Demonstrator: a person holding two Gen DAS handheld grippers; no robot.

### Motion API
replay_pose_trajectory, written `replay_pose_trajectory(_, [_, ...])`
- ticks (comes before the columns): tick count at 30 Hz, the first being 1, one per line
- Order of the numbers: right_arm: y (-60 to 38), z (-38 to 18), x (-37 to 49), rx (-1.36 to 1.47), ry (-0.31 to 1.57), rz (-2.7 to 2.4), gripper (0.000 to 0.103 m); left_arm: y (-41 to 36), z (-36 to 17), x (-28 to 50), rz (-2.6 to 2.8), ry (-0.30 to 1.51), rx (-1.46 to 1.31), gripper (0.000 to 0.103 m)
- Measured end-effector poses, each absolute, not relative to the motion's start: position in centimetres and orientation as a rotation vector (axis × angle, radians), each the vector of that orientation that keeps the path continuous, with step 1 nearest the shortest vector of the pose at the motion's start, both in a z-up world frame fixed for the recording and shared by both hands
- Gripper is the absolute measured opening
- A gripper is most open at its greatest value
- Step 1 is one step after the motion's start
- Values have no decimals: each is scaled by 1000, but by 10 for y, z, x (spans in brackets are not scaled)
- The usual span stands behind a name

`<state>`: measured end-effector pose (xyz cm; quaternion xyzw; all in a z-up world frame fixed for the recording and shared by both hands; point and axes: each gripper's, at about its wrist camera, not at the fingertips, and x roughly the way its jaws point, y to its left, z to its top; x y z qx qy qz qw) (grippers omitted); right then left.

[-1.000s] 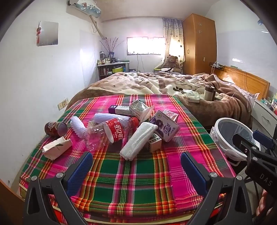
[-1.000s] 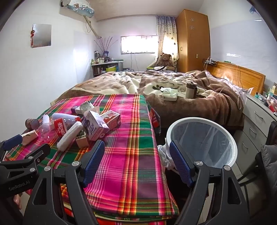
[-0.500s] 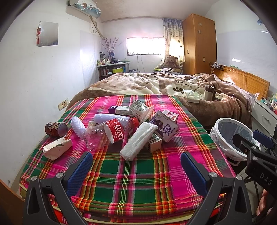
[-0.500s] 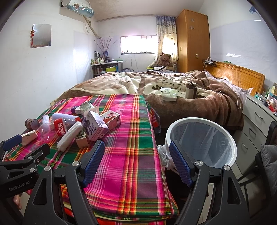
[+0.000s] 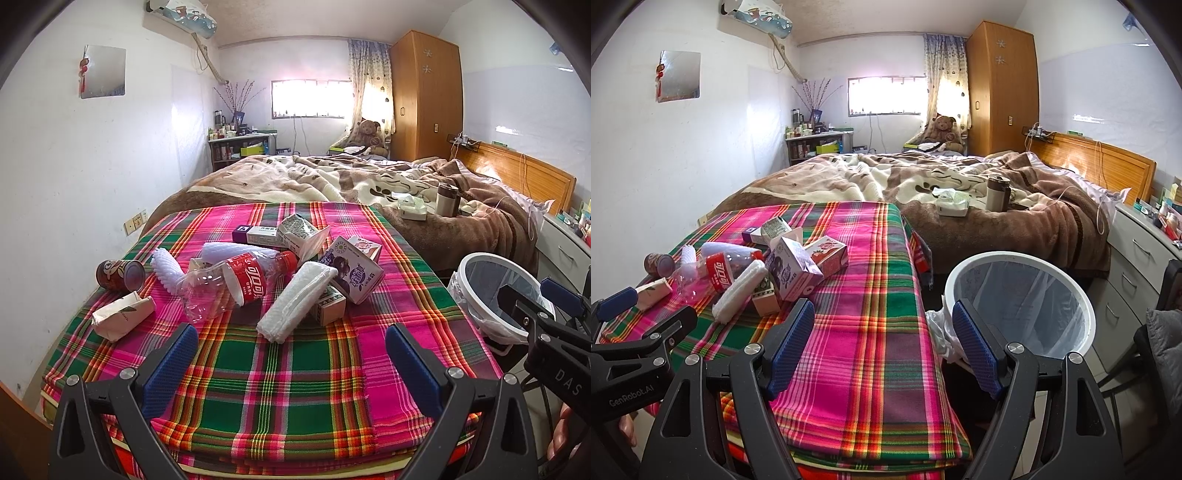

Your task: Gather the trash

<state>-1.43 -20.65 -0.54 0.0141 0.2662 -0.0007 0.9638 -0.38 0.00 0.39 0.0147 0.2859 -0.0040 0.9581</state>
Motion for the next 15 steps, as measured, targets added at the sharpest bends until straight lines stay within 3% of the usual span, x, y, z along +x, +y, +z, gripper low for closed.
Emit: replay_pose_trajectory(15, [-206,-4,-13,27,538,-3,79,0,4,-4,-6,579,30,103])
